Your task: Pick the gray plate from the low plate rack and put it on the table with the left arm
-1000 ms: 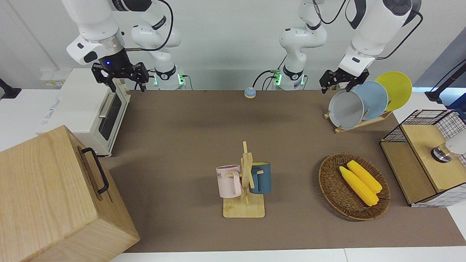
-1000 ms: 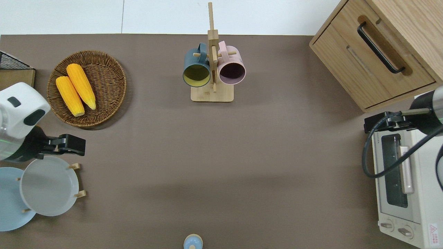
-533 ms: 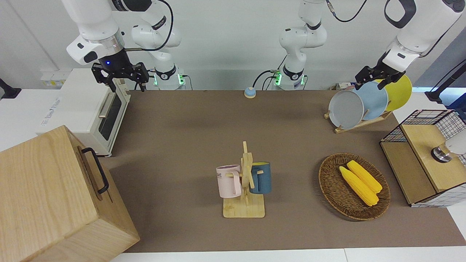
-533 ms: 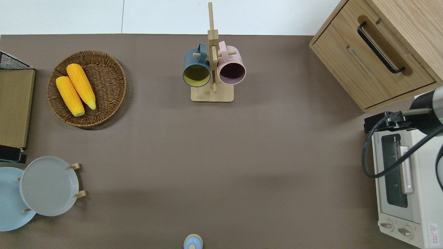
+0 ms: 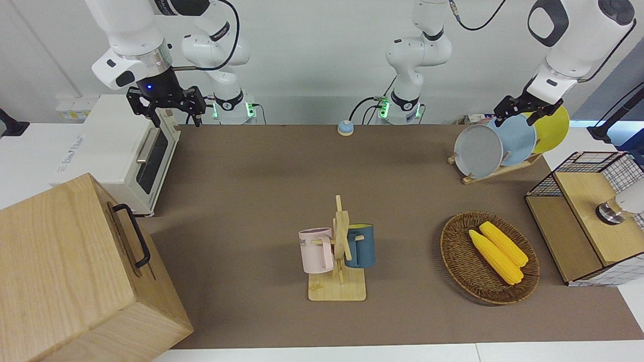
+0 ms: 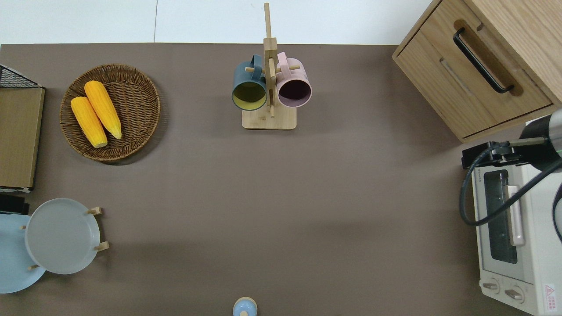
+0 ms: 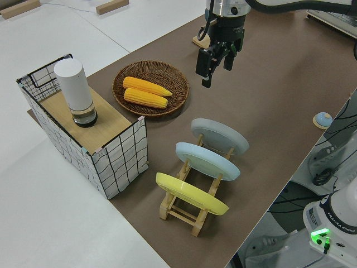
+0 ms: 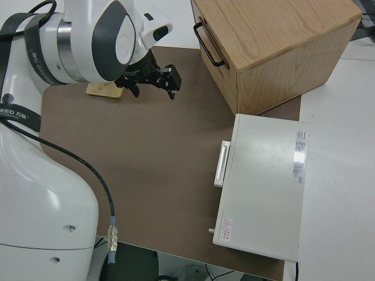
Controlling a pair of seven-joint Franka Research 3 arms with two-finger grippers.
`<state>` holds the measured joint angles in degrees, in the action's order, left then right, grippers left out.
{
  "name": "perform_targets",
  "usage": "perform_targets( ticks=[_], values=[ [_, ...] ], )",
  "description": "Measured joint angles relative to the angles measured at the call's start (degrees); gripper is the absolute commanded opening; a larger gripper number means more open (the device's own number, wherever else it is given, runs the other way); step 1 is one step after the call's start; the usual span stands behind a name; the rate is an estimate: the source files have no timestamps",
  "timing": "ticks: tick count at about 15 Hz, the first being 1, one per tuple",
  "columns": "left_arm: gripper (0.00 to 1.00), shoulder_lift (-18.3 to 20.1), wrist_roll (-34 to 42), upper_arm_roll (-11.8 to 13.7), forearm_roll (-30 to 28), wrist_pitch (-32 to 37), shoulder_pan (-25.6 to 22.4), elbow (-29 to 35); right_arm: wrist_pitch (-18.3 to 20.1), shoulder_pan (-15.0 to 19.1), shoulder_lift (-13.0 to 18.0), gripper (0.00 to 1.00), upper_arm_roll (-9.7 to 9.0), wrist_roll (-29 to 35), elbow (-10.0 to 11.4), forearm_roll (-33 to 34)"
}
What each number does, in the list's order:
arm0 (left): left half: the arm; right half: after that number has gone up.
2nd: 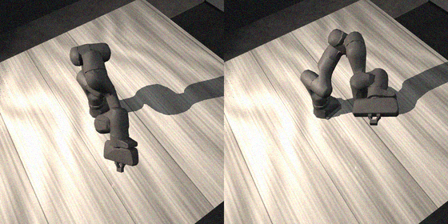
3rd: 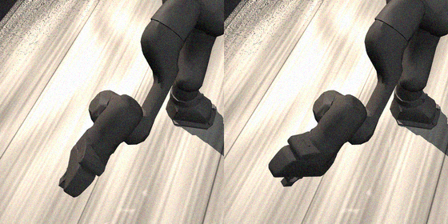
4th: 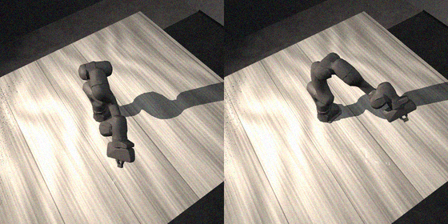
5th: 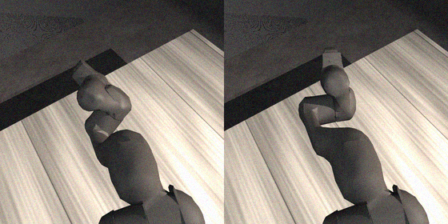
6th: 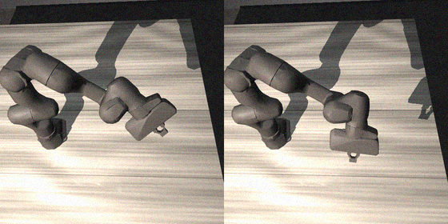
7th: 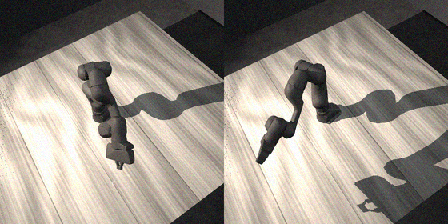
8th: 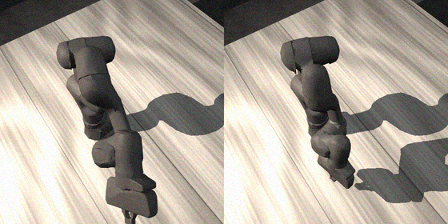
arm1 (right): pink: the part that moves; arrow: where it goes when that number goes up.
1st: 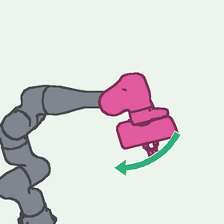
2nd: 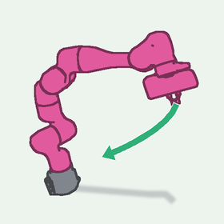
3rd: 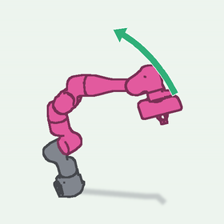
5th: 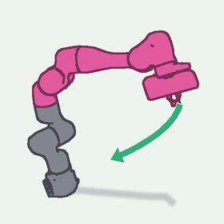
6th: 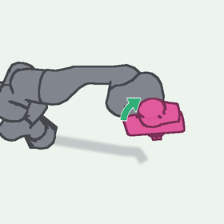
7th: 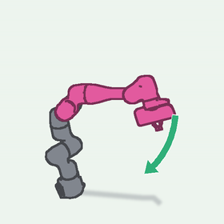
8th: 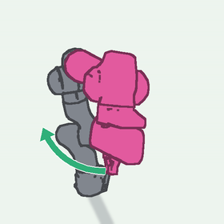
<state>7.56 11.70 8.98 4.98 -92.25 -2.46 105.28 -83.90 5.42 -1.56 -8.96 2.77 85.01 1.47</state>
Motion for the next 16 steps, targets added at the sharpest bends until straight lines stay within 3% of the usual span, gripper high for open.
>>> perform_targets(
  ticks=[5,16],
  values=[
    [1.00,5.85,0.00,0.25,2.32,-8.58,-0.28,12.16,0.00,0.00,0.00,0.983,0.00,0.00,0.00,0.00],
    [1.00,7.75,0.13,0.44,2.65,-21.56,-3.20,25.42,0.00,0.00,0.00,0.983,0.00,0.00,0.00,0.00]
  ],
)
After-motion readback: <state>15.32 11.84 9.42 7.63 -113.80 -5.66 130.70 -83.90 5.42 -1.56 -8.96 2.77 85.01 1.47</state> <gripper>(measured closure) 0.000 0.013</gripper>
